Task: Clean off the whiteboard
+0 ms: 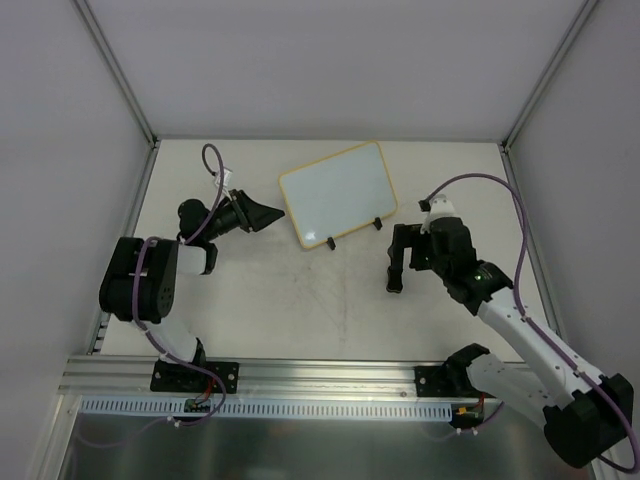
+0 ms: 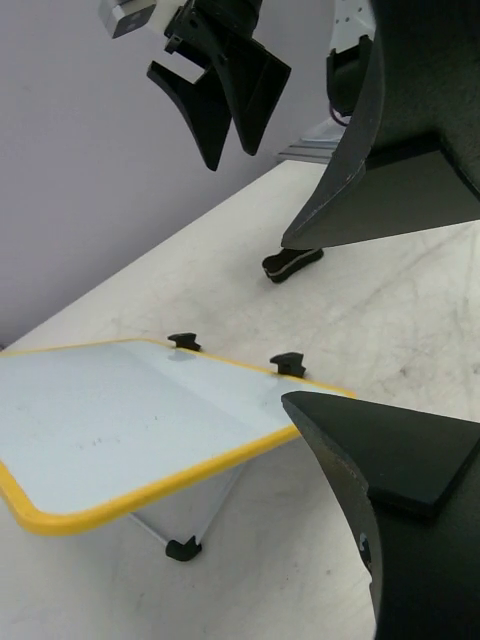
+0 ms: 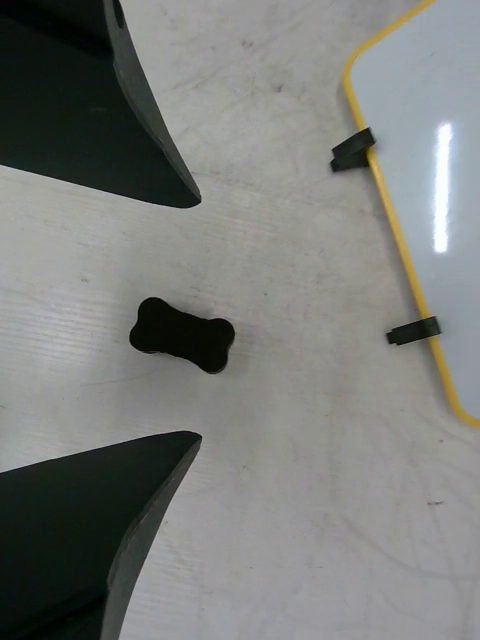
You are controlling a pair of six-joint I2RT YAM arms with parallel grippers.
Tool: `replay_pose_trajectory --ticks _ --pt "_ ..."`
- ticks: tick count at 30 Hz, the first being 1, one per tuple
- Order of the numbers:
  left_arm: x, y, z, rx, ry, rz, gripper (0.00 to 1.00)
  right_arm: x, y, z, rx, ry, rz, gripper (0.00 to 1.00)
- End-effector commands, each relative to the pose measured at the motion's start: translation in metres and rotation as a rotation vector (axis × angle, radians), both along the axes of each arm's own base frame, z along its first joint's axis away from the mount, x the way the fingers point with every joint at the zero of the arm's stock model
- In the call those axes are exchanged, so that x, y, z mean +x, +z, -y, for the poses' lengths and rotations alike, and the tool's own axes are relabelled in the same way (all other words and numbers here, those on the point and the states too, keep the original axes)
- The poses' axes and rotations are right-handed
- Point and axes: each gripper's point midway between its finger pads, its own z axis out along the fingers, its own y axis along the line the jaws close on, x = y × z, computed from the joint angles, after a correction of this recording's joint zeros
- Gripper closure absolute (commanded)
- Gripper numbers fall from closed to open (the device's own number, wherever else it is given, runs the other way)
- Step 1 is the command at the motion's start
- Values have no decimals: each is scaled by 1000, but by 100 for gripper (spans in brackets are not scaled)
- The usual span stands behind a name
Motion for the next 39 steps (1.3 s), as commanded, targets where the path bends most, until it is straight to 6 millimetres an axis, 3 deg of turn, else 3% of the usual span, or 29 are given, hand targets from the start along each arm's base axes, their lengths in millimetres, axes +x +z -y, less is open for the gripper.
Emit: replay_pose_trajectory --ticks 1,6,7,8,9,10,11,14,18,24,29,39 --pt "-11 61 -14 6 114 271 41 4 25 0 58 11 128 2" --pt "-21 47 -37 122 289 122 35 -2 27 -1 85 31 169 1" --pt "-27 57 -40 137 309 132 35 -4 26 -3 96 45 168 1" --pt "-32 38 -44 185 321 33 33 -6 30 -4 112 54 186 1" --pt "-33 38 -48 202 343 17 30 -7 28 -5 123 64 196 1" --pt "-40 45 -49 208 342 33 21 -8 28 -6 133 68 206 1" --pt "-46 40 -48 224 331 13 15 -10 33 -4 147 63 235 1" --pt "-61 36 -51 227 345 0 1 -11 31 4 142 33 269 1" --pt "-76 20 -57 226 380 -103 1 -12 35 5 161 32 320 1" --pt "-93 5 -62 254 397 -64 1 -13 25 1 163 48 296 1" --pt "-101 4 -72 297 448 33 1 -12 20 -3 175 65 305 1" --pt "-100 3 -77 324 475 40 1 -12 14 -6 196 79 329 1"
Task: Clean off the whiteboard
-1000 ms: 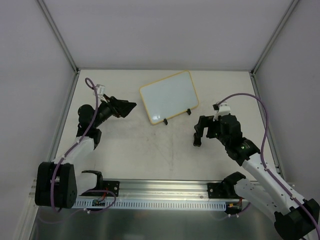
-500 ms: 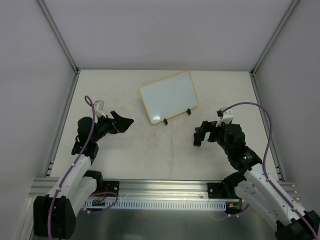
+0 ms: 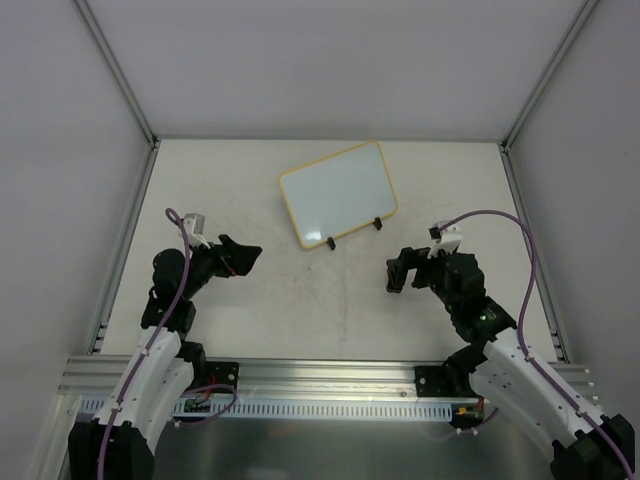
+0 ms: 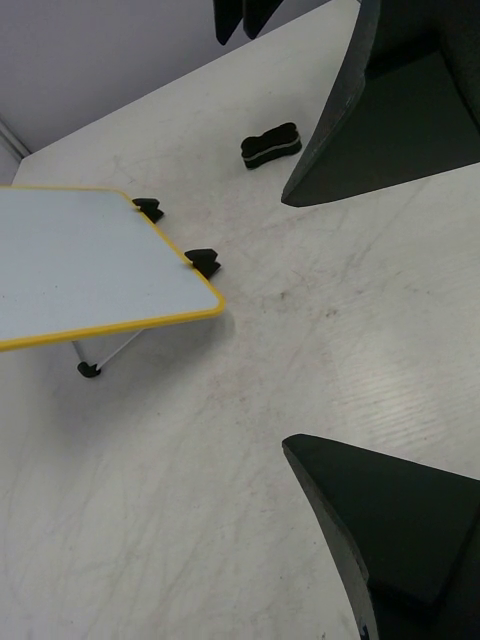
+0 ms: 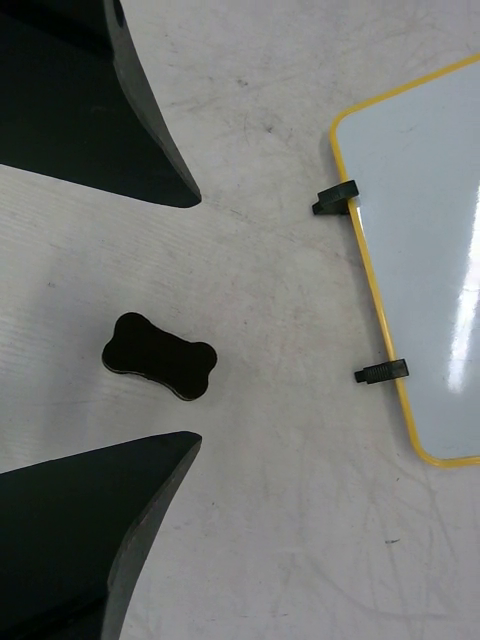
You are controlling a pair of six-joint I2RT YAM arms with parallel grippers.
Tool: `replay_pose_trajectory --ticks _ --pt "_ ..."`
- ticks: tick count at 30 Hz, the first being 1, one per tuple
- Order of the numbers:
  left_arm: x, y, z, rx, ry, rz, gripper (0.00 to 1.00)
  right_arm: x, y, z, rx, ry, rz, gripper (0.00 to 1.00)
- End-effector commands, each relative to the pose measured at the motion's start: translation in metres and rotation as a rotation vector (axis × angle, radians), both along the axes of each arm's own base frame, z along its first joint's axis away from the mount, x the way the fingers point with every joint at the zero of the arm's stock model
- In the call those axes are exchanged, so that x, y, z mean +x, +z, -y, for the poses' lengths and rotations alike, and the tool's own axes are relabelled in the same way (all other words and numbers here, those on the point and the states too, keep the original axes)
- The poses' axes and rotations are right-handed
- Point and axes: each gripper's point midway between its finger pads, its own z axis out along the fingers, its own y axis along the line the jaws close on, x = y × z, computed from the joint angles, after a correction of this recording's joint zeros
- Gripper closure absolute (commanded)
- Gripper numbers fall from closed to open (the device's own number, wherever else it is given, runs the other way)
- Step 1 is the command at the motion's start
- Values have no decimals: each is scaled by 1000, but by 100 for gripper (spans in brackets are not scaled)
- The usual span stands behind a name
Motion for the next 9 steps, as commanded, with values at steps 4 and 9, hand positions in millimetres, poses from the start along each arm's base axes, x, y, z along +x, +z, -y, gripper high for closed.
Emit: replay_pose_trajectory --ticks 4,9 --pt "5 1 -5 24 22 4 1 7 25 -5 41 12 89 1" --pt "5 1 -6 26 28 8 1 7 27 -7 47 20 88 1"
